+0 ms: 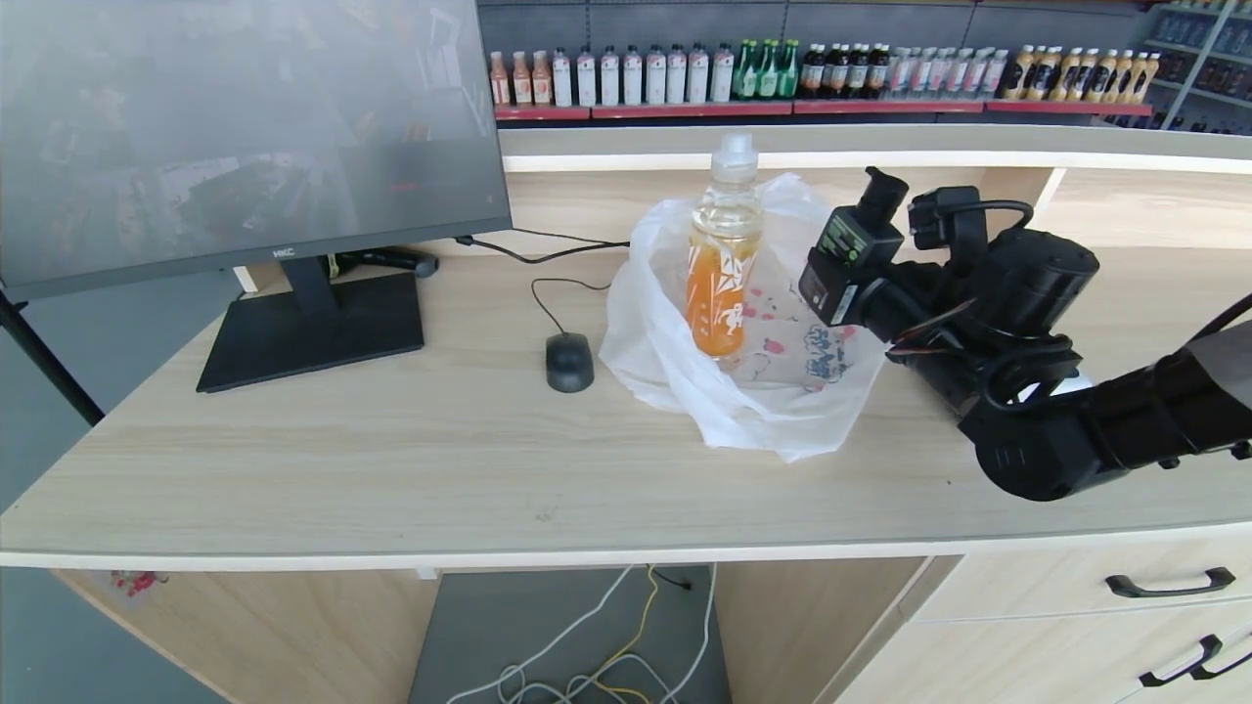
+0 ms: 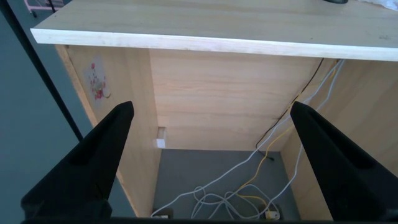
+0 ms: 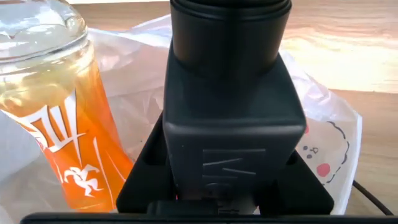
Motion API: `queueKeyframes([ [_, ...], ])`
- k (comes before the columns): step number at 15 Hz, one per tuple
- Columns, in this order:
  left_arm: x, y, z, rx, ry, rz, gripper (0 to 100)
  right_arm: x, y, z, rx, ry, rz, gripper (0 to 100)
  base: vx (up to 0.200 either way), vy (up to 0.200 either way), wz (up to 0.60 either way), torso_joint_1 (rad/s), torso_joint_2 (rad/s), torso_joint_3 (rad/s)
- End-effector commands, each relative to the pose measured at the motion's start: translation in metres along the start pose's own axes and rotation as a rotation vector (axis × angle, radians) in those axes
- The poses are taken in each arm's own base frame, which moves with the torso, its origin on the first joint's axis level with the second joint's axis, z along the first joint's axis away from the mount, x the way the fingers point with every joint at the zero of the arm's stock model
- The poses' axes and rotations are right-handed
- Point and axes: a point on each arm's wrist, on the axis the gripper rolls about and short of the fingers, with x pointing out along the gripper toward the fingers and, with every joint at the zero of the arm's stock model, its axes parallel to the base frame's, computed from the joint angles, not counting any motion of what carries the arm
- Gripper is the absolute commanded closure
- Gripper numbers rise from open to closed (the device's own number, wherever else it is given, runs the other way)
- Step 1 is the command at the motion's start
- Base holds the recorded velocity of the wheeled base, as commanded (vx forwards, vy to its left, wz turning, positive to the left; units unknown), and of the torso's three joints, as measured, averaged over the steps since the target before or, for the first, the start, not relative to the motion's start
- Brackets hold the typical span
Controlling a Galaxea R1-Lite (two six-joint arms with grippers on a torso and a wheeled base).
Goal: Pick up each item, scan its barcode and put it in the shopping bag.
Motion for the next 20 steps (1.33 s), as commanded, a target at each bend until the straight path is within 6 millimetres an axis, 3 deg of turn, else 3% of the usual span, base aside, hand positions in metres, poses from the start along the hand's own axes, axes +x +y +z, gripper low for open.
queueKeyframes([
  [1,0.000,0.000,0.000,0.000,0.000,0.001,0,0.006,0.001,-0.018,-0.007,0.034,0.001,100,0.000,0.000,0.00,0.000,0.00,0.000],
  [7,0.000,0.000,0.000,0.000,0.000,0.001,0,0.009,0.002,-0.041,-0.018,0.086,0.004,100,0.000,0.000,0.00,0.000,0.00,0.000],
  [20,0.000,0.000,0.000,0.000,0.000,0.001,0,0.004,0.003,-0.062,-0.034,0.140,0.010,100,0.000,0.000,0.00,0.000,0.00,0.000],
])
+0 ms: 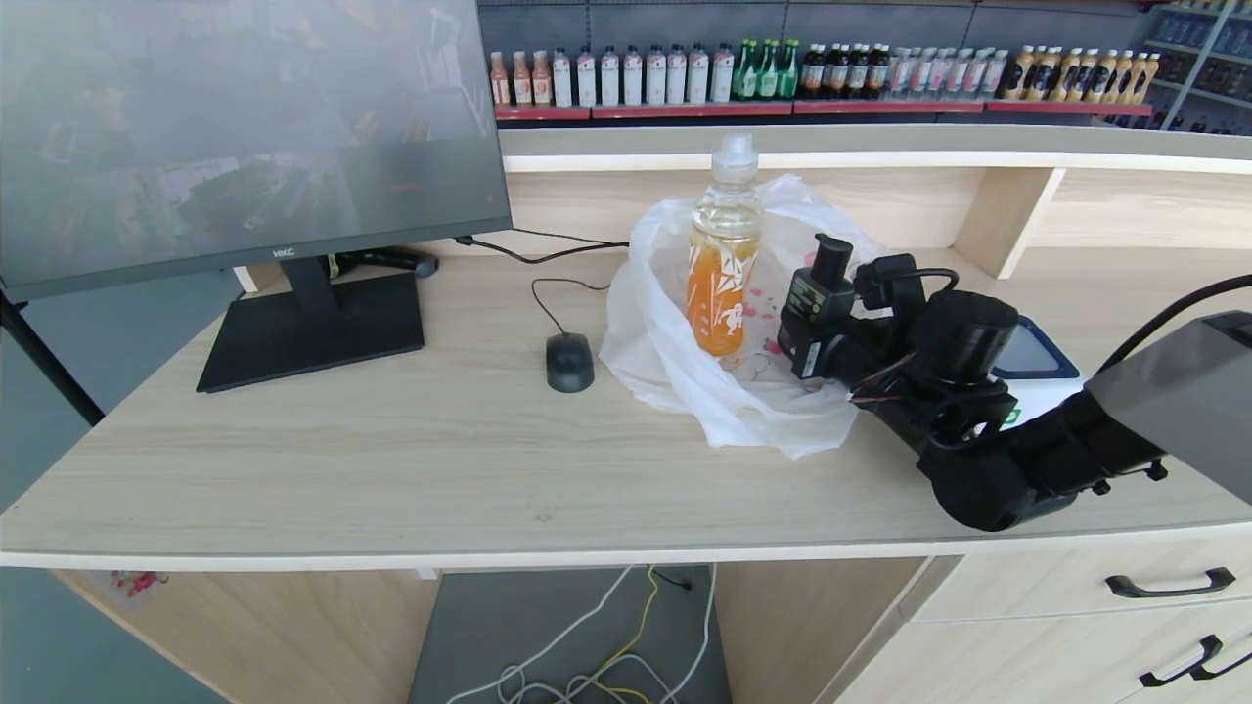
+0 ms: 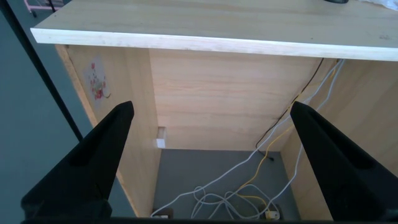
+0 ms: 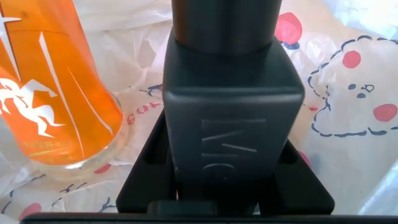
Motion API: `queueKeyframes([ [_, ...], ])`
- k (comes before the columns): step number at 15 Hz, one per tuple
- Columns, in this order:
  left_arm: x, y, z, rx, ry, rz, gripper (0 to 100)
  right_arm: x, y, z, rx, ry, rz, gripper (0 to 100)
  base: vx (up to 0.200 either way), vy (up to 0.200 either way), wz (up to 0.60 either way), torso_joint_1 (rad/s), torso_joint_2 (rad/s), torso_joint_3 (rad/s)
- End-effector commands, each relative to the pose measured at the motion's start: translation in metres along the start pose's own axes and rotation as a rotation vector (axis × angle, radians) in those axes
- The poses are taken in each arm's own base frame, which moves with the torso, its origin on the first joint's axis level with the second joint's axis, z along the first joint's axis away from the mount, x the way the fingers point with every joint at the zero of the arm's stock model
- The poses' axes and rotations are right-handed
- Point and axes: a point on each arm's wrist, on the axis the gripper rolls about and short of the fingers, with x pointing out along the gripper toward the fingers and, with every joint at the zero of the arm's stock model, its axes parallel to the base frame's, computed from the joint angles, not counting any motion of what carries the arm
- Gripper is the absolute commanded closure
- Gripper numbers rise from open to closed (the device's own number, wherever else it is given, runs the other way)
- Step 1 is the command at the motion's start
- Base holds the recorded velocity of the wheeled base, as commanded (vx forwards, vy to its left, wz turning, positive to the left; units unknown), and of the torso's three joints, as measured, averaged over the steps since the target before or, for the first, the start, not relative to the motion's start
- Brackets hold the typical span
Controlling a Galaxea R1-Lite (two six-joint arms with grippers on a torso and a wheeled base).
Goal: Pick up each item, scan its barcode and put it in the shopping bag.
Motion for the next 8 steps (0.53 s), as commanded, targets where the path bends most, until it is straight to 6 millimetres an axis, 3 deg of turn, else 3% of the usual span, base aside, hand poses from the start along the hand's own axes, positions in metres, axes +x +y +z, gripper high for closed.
queueKeyframes([
  [1,0.0000,0.0000,0.0000,0.000,0.000,0.000,0,0.0000,0.0003,-0.0031,0.000,0.011,0.002,100,0.000,0.000,0.00,0.000,0.00,0.000],
  [6,0.0000,0.0000,0.0000,0.000,0.000,-0.001,0,0.0000,0.0003,-0.0029,0.000,0.010,0.002,100,0.000,0.000,0.00,0.000,0.00,0.000],
  [7,0.0000,0.0000,0.0000,0.000,0.000,-0.001,0,0.0006,0.0009,-0.0030,-0.001,0.010,0.002,0,0.000,0.000,0.00,0.000,0.00,0.000],
  [8,0.0000,0.0000,0.0000,0.000,0.000,0.000,0,0.0002,0.0035,-0.0025,0.001,0.008,0.008,0,0.000,0.000,0.00,0.000,0.00,0.000],
])
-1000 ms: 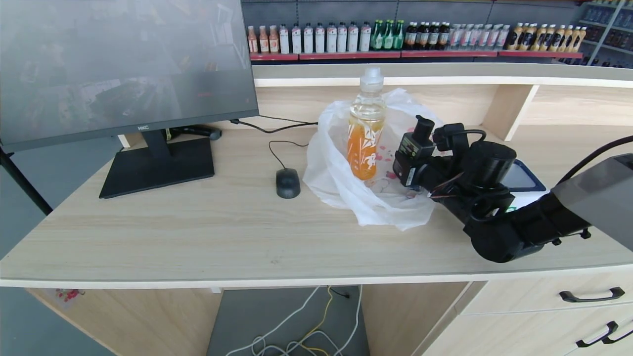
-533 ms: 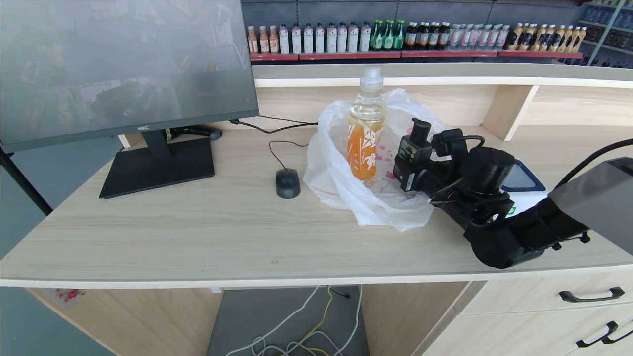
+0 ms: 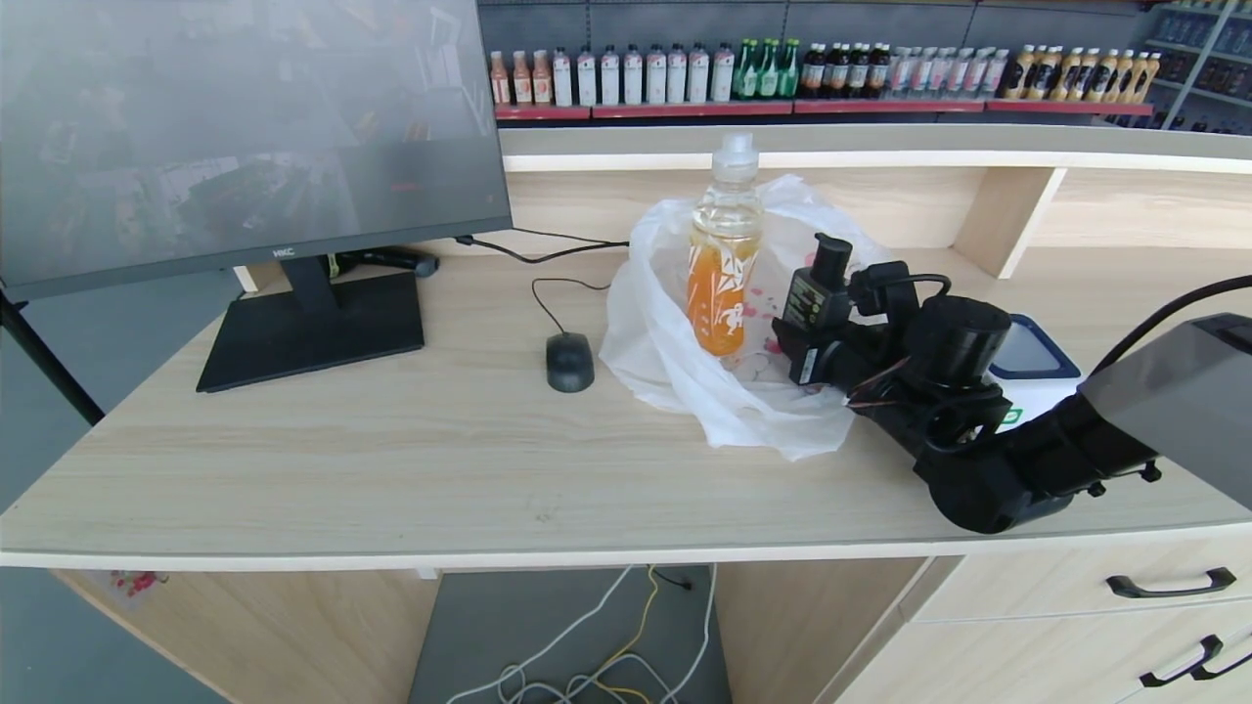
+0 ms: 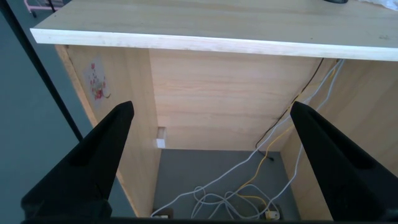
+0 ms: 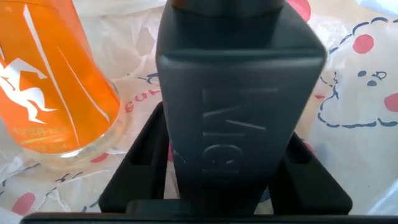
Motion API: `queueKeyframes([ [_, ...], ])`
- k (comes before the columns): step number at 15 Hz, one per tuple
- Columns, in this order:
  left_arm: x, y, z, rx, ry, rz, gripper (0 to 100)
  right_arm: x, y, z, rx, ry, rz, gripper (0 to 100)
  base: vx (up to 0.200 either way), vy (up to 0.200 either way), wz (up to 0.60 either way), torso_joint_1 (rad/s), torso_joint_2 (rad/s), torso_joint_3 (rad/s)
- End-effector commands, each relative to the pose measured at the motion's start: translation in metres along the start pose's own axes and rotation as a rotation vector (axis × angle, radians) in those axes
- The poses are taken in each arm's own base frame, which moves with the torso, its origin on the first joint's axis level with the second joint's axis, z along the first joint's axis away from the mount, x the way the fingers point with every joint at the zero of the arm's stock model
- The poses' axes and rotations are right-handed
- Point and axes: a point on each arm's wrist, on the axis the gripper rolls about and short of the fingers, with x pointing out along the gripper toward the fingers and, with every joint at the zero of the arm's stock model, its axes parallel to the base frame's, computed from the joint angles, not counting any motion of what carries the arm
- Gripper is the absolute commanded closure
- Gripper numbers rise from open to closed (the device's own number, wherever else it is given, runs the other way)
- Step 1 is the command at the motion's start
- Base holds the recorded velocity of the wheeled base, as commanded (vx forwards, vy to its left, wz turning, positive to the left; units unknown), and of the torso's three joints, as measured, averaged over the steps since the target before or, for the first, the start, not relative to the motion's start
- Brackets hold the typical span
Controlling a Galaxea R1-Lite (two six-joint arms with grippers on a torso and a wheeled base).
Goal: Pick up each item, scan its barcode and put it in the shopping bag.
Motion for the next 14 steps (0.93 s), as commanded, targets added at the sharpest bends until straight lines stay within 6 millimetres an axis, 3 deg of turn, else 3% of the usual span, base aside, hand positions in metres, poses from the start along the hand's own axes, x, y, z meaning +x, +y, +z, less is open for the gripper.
queueKeyframes([
  [1,0.000,0.000,0.000,0.000,0.000,0.000,0,0.000,0.002,0.002,0.002,-0.016,0.003,0,0.000,0.000,0.00,0.000,0.00,0.000],
  [6,0.000,0.000,0.000,0.000,0.000,0.000,0,-0.001,0.002,0.015,0.007,-0.105,0.004,0,0.000,0.000,0.00,0.000,0.00,0.000],
  [9,0.000,0.000,0.000,0.000,0.000,0.000,0,-0.012,0.008,0.036,0.016,-0.154,0.021,0,0.000,0.000,0.00,0.000,0.00,0.000],
  [12,0.000,0.000,0.000,0.000,0.000,0.000,0,-0.036,0.016,0.058,0.022,-0.176,0.044,0,0.000,0.000,0.00,0.000,0.00,0.000],
  [14,0.000,0.000,0.000,0.000,0.000,0.000,0,-0.064,0.016,0.065,0.033,-0.160,0.053,0,0.000,0.000,0.00,0.000,0.00,0.000],
])
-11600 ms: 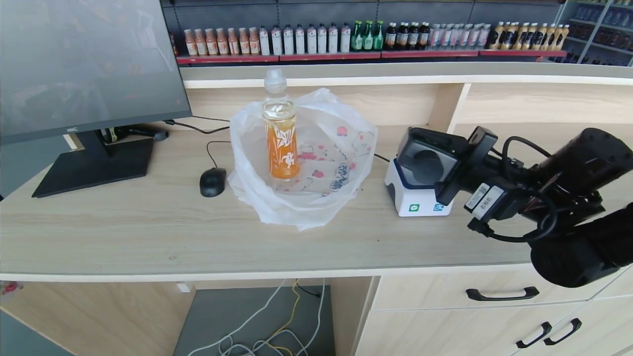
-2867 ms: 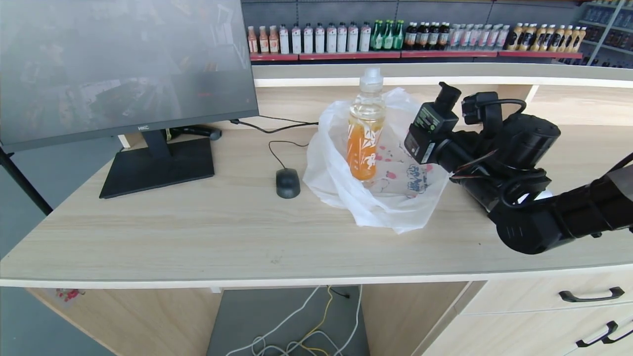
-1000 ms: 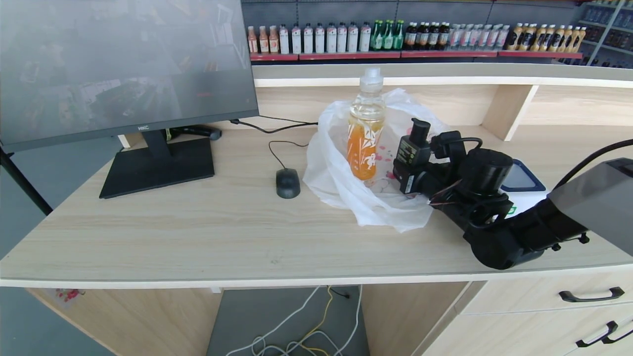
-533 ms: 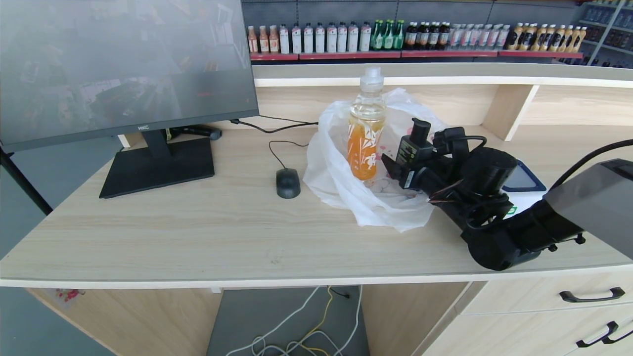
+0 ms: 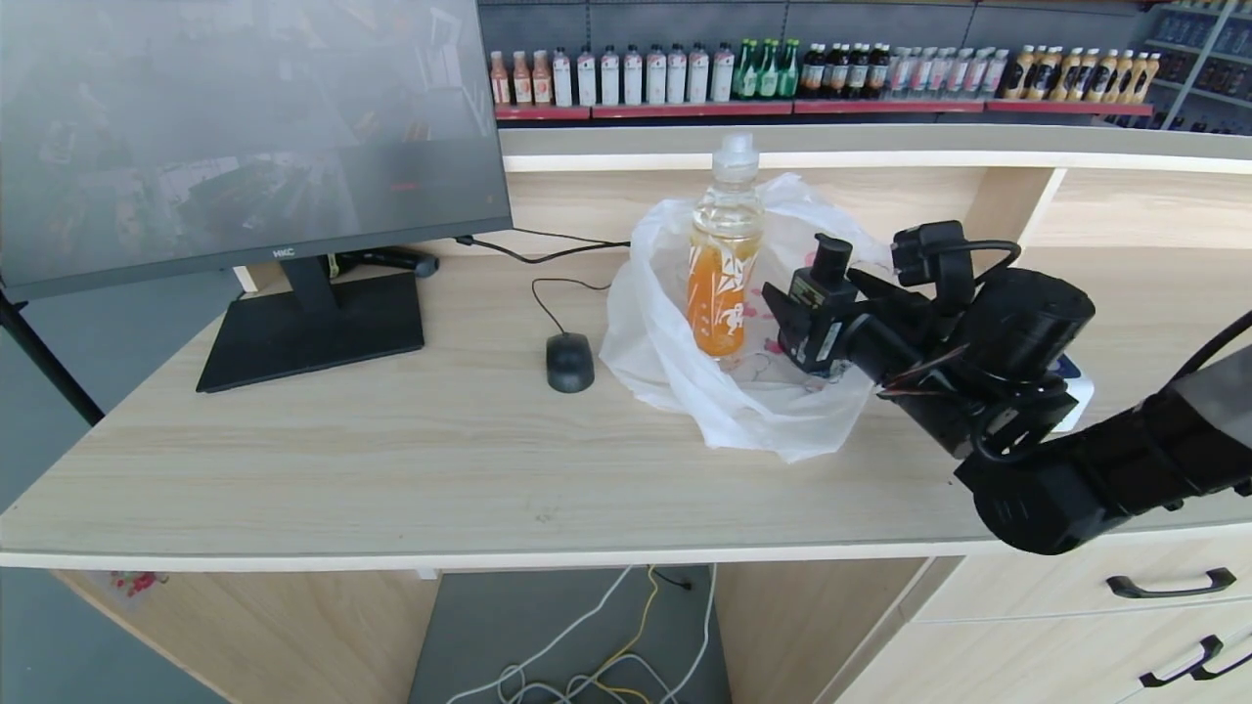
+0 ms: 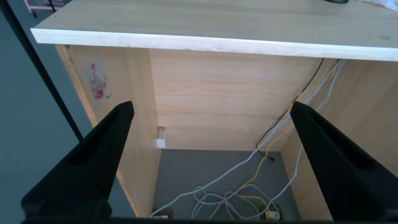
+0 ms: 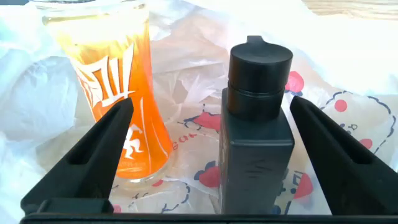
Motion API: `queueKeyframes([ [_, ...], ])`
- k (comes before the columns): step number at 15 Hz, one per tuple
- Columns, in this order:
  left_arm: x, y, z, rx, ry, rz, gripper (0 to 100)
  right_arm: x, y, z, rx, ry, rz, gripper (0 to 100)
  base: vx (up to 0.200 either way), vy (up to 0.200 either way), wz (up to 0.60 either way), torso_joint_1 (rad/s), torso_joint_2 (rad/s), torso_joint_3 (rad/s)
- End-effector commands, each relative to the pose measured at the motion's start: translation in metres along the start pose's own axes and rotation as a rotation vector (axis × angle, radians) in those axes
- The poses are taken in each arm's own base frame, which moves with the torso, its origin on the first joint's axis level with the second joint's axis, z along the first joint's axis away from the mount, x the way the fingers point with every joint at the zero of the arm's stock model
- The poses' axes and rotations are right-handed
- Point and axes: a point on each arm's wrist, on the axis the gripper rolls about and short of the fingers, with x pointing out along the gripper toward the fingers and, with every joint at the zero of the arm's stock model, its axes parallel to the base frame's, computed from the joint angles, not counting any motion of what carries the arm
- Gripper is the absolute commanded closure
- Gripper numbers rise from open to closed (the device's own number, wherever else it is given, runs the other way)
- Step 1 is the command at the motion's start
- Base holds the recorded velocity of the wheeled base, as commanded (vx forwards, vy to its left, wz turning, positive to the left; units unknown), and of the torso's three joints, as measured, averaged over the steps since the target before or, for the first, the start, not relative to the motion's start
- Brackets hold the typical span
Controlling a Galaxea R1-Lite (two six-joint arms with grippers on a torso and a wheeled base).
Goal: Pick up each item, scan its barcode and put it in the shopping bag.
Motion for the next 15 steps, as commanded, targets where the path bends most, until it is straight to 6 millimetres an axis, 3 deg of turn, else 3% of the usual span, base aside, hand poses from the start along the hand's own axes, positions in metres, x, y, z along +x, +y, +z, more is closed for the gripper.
queueKeyframes([
  [1,0.000,0.000,0.000,0.000,0.000,0.000,0,-0.030,0.004,0.027,0.017,-0.037,0.014,0,0.000,0.000,0.00,0.000,0.00,0.000],
  [3,0.000,0.000,0.000,0.000,0.000,0.000,0,-0.076,0.018,0.058,0.052,-0.092,0.068,0,0.000,0.000,0.00,0.000,0.00,0.000],
  [6,0.000,0.000,0.000,0.000,0.000,0.000,0,-0.137,0.012,0.078,0.075,-0.110,0.070,0,0.000,0.000,0.00,0.000,0.00,0.000],
  [9,0.000,0.000,0.000,0.000,0.000,0.000,0,-0.212,0.004,0.098,0.090,-0.195,0.072,0,0.000,0.000,0.00,0.000,0.00,0.000],
  [11,0.000,0.000,0.000,0.000,0.000,-0.001,0,-0.240,0.002,0.102,0.095,-0.235,0.072,0,0.000,0.000,0.00,0.000,0.00,0.000],
  [13,0.000,0.000,0.000,0.000,0.000,-0.001,0,-0.283,-0.003,0.105,0.105,-0.268,0.072,0,0.000,0.000,0.00,0.000,0.00,0.000],
  [15,0.000,0.000,0.000,0.000,0.000,0.000,0,-0.316,-0.005,0.093,0.102,-0.204,0.076,0,0.000,0.000,0.00,0.000,0.00,0.000],
])
